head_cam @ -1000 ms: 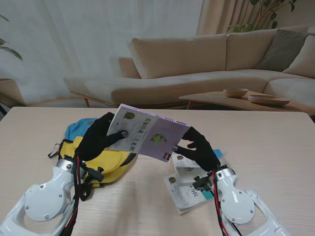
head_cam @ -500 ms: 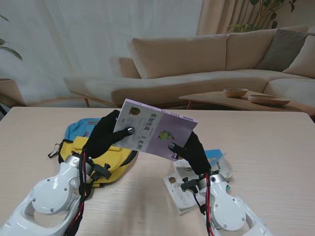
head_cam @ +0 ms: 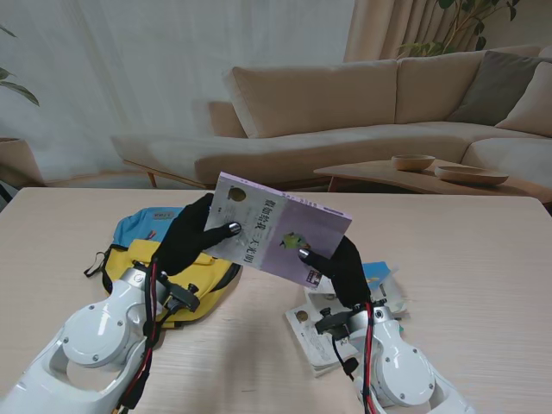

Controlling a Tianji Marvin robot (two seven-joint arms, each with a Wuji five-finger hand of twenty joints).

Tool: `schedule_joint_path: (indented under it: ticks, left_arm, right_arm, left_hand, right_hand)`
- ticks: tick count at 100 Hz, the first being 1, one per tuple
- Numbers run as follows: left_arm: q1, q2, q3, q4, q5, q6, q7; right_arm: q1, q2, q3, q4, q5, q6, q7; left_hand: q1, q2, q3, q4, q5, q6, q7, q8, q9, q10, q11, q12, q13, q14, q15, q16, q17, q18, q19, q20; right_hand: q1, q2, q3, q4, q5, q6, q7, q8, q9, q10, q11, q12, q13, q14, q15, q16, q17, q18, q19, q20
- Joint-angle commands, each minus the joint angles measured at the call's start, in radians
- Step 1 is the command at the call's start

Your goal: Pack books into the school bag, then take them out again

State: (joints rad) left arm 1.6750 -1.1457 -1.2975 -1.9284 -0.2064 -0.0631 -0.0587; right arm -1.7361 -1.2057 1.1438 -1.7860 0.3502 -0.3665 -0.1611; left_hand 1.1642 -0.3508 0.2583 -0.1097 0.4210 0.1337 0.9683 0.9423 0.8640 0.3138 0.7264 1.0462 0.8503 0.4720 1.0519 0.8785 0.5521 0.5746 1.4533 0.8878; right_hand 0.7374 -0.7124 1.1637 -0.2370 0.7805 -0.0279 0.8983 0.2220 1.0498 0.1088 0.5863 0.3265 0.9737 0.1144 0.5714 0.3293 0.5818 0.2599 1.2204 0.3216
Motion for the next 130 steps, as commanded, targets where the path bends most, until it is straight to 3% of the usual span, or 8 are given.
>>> schedule_joint_path:
  ticks: [1, 13, 36, 47, 59, 70, 101, 130]
  left_arm:
    - [0.014, -0.009, 0.003, -0.022, 0.012, 0.01, -0.019]
    - [0.026, -0.006, -0.006, -0.031, 0.025, 0.015, -0.022]
    - [0.05, 0.003, -0.026, -0.048, 0.039, 0.026, -0.052]
    - [0.057, 0.007, -0.03, -0.053, 0.034, 0.043, -0.073]
    - [0.063, 0.013, -0.037, -0.056, 0.028, 0.056, -0.101]
    - [0.068, 0.015, -0.04, -0.053, 0.049, 0.047, -0.101]
    - [0.095, 0.018, -0.061, -0.065, 0.126, 0.044, -0.085]
    - [0.133, 0.033, -0.111, -0.068, 0.307, 0.02, -0.086]
  right_arm:
    - [-0.01, -0.007, -0.001, -0.022, 0.003, 0.001, 0.034]
    - [-0.026, -0.005, 0.023, -0.047, 0.052, 0.047, 0.056]
    - [-0.054, -0.003, 0.077, -0.107, 0.115, 0.17, 0.079]
    - [-0.062, -0.004, 0.097, -0.131, 0.121, 0.217, 0.078]
    - [-0.065, -0.006, 0.114, -0.146, 0.113, 0.263, 0.066]
    - [-0.059, -0.008, 0.127, -0.15, 0.107, 0.304, 0.057]
    - [-0.048, -0.015, 0.175, -0.171, 0.131, 0.441, 0.05]
    - [-0.027, -0.012, 0.218, -0.151, 0.123, 0.49, 0.075]
  left_hand:
    - [0.127, 0.13, 0.135, 0.019, 0.022, -0.091, 0.127, 0.043, 0.0, -0.055, 0.012, -0.006, 0.008, 0.007, 0.01, -0.004, -0.011, 0.013, 0.023, 0.024]
    - [0.127, 0.113, 0.126, 0.028, 0.017, -0.065, 0.104, -0.042, -0.004, -0.046, -0.058, -0.056, -0.02, 0.039, -0.066, -0.04, -0.046, 0.02, -0.02, 0.002]
    - [0.072, 0.069, -0.017, 0.055, -0.033, -0.013, -0.008, -0.279, -0.089, -0.016, -0.207, -0.174, -0.139, 0.058, -0.218, -0.111, -0.186, 0.008, -0.121, -0.073]
    - [-0.077, 0.04, 0.031, 0.044, -0.046, 0.005, -0.104, -0.34, -0.181, -0.008, -0.164, -0.403, -0.197, 0.053, -0.285, -0.146, -0.242, -0.002, -0.161, -0.095]
    - [-0.32, 0.034, 0.241, 0.044, -0.054, 0.027, -0.233, -0.376, -0.239, -0.011, -0.238, -0.471, -0.275, 0.036, -0.392, -0.2, -0.325, -0.008, -0.244, -0.138]
    - [-0.411, 0.02, 0.275, 0.041, -0.083, 0.026, -0.299, -0.415, -0.292, -0.016, -0.309, -0.523, -0.342, 0.015, -0.48, -0.243, -0.395, -0.013, -0.332, -0.183]
    - [-0.477, 0.026, 0.218, 0.034, -0.117, 0.011, -0.405, -0.503, -0.391, -0.031, -0.418, -0.599, -0.476, -0.028, -0.636, -0.301, -0.534, -0.044, -0.549, -0.269]
    - [-0.476, 0.032, 0.188, 0.038, -0.063, -0.029, -0.443, -0.53, -0.393, -0.055, -0.457, -0.617, -0.522, -0.058, -0.705, -0.314, -0.593, -0.08, -0.669, -0.26]
  right_hand:
    - [0.088, 0.04, 0.003, -0.01, 0.189, -0.14, 0.108, 0.09, 0.067, -0.014, 0.024, 0.013, 0.067, 0.016, 0.062, 0.031, 0.039, 0.021, 0.075, 0.034]
    - [0.096, 0.043, 0.015, -0.013, 0.255, -0.151, 0.094, 0.298, 0.078, 0.03, 0.173, 0.079, 0.121, 0.071, 0.26, 0.103, 0.098, 0.094, 0.217, 0.099]
    - [0.106, 0.024, 0.059, -0.005, 0.279, -0.106, 0.099, 0.414, 0.085, 0.098, 0.281, 0.164, 0.222, 0.125, 0.382, 0.122, 0.225, 0.177, 0.304, 0.114]
    - [0.109, 0.019, 0.068, -0.002, 0.277, -0.093, 0.098, 0.433, 0.09, 0.106, 0.289, 0.171, 0.237, 0.126, 0.389, 0.121, 0.246, 0.188, 0.31, 0.11]
    - [0.11, 0.012, 0.078, -0.002, 0.279, -0.083, 0.095, 0.441, 0.097, 0.113, 0.291, 0.172, 0.252, 0.13, 0.384, 0.115, 0.267, 0.203, 0.307, 0.102]
    - [0.111, 0.012, 0.082, -0.002, 0.283, -0.081, 0.098, 0.452, 0.097, 0.116, 0.301, 0.182, 0.263, 0.132, 0.392, 0.117, 0.278, 0.21, 0.313, 0.097]
    - [0.118, 0.019, 0.091, 0.013, 0.282, -0.072, 0.107, 0.556, 0.086, 0.131, 0.357, 0.245, 0.283, 0.125, 0.462, 0.139, 0.3, 0.234, 0.357, 0.094]
    - [0.118, 0.023, 0.089, 0.014, 0.281, -0.071, 0.101, 0.566, 0.081, 0.131, 0.358, 0.248, 0.281, 0.125, 0.459, 0.136, 0.297, 0.236, 0.356, 0.092]
